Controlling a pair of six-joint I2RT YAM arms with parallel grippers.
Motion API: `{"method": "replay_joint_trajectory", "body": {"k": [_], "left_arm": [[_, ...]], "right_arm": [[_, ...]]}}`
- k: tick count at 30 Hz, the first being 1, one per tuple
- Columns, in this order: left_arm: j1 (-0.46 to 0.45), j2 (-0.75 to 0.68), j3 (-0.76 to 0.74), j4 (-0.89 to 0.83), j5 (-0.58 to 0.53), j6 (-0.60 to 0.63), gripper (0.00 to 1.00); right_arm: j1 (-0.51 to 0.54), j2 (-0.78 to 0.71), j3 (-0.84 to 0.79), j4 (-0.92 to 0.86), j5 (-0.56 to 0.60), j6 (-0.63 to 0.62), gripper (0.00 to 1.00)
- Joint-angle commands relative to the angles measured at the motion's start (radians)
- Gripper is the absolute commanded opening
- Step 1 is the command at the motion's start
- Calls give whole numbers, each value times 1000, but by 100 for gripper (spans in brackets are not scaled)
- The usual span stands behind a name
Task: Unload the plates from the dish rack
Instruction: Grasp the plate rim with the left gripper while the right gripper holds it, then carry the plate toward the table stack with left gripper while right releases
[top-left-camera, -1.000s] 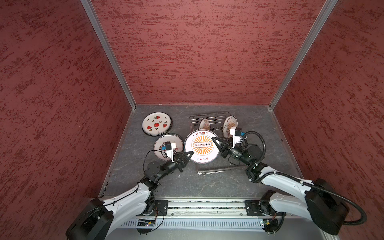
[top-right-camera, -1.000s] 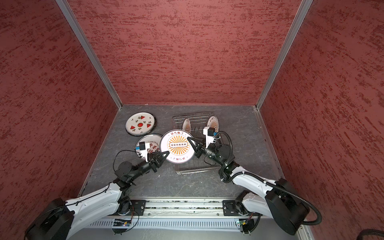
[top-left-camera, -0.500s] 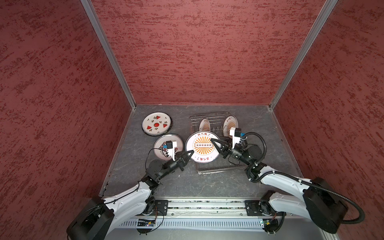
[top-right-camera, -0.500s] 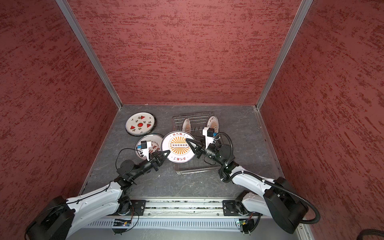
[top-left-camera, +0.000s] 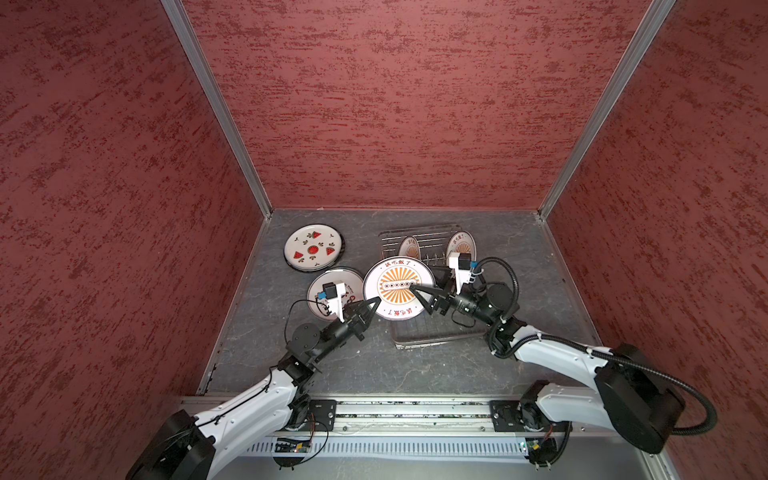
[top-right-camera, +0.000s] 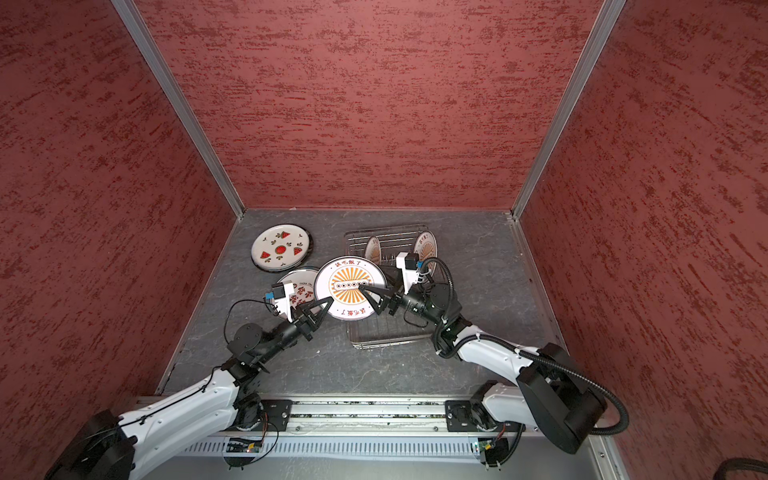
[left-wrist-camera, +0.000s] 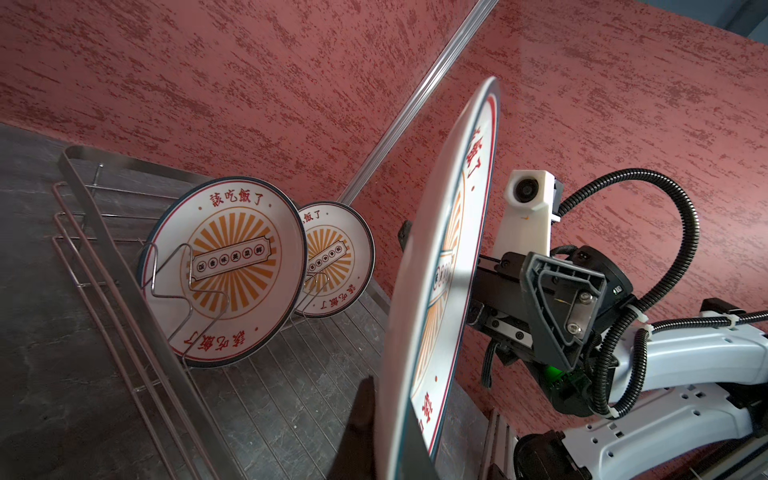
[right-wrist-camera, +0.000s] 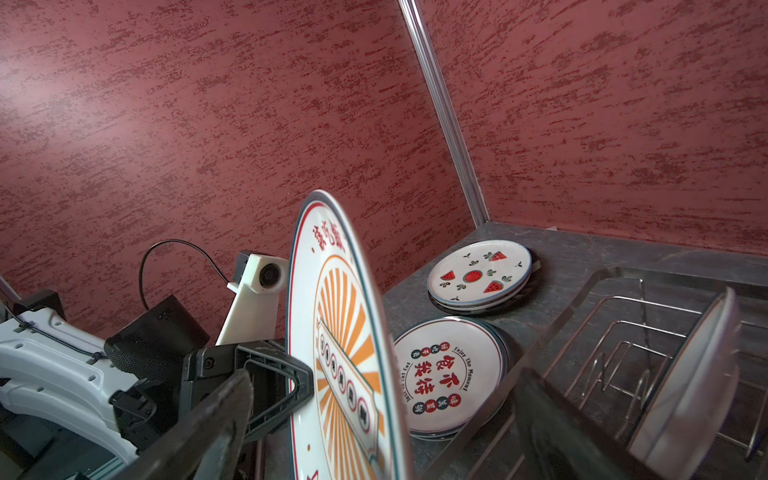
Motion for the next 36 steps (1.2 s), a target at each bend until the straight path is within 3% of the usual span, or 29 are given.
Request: {"method": "replay_joint_trajectory", "body": {"k": [1,4,8,14,18,22,28,36], "left_arm": [[51,-49,-18,-36,-82,-22,0],[127,-106,-29,-149,-148,-112,0],[225,-170,-74,-167,-122,-193,0],[293,-272,-82,-319,-159,-266,0],[305,-278,-87,-324,-144,-283,0],[311,-268,-84,-324,-149,-291,0],[311,-224,-69,-409,-249,-330,0],[324,-114,-46,-405,-253,-371,0]], "right_arm": [[1,-2,33,4,-29,-24,99],[1,-1,39,-8,-10,-30,99],[1,18,63,-48,27,-31,99],[15,71,132,-146,43,-43,99],[50,118,216,-285,84,-92,99],[87,163,248,-312,118,-147,99],[120,264,382,-515,189,-207,99],[161,364,473,-571,264,-237,99]]}}
